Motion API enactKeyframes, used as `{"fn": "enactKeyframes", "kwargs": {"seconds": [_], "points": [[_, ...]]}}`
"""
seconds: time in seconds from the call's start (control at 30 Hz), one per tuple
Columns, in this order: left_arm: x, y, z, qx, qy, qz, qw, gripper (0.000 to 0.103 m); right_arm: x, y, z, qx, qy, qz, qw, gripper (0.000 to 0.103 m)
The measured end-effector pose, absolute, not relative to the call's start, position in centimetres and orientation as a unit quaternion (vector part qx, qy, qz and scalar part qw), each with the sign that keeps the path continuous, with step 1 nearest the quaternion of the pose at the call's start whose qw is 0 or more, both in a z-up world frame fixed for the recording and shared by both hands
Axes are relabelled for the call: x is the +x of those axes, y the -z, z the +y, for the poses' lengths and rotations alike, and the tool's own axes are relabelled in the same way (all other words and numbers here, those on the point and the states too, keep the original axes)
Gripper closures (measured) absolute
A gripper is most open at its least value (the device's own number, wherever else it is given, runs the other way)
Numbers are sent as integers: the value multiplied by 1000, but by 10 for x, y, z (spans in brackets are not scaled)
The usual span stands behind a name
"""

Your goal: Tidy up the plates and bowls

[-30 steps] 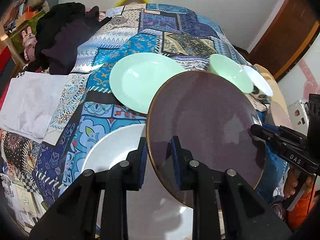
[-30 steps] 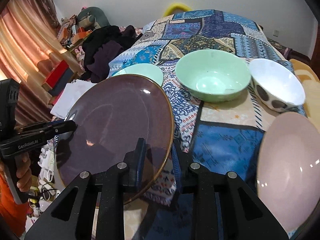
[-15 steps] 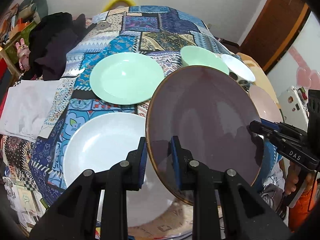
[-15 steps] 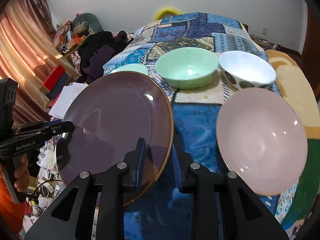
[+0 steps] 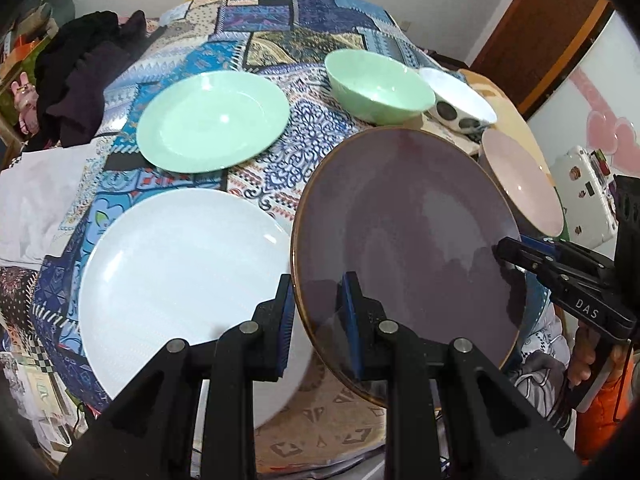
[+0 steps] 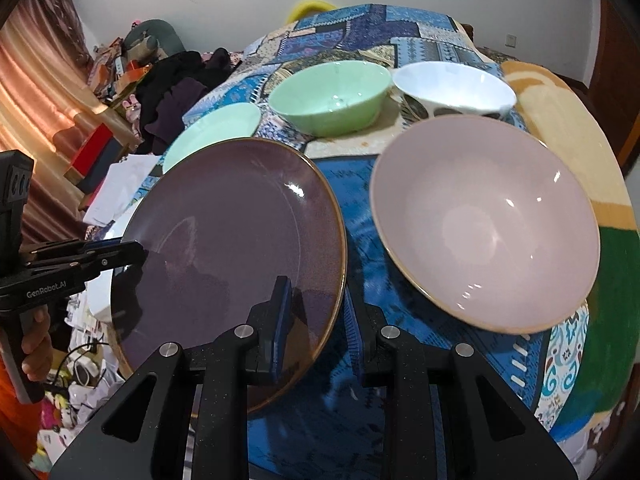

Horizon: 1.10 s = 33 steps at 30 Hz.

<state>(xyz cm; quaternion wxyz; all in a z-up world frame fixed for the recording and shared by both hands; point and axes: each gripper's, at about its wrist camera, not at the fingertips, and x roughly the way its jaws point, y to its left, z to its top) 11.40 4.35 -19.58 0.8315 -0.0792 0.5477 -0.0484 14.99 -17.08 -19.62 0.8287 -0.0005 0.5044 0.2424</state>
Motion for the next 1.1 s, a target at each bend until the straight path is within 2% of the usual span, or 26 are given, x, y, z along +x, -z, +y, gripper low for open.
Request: {"fn": "enactKeyframes", "kwargs": {"seconds": [0.53, 1.1], "points": [[137, 224, 25, -62, 61, 581, 809, 80, 157, 211, -183, 10, -221, 522, 824, 80], [146, 223, 30, -69, 64, 573, 814, 80, 154, 206, -186, -4, -226, 522, 822, 77]]}}
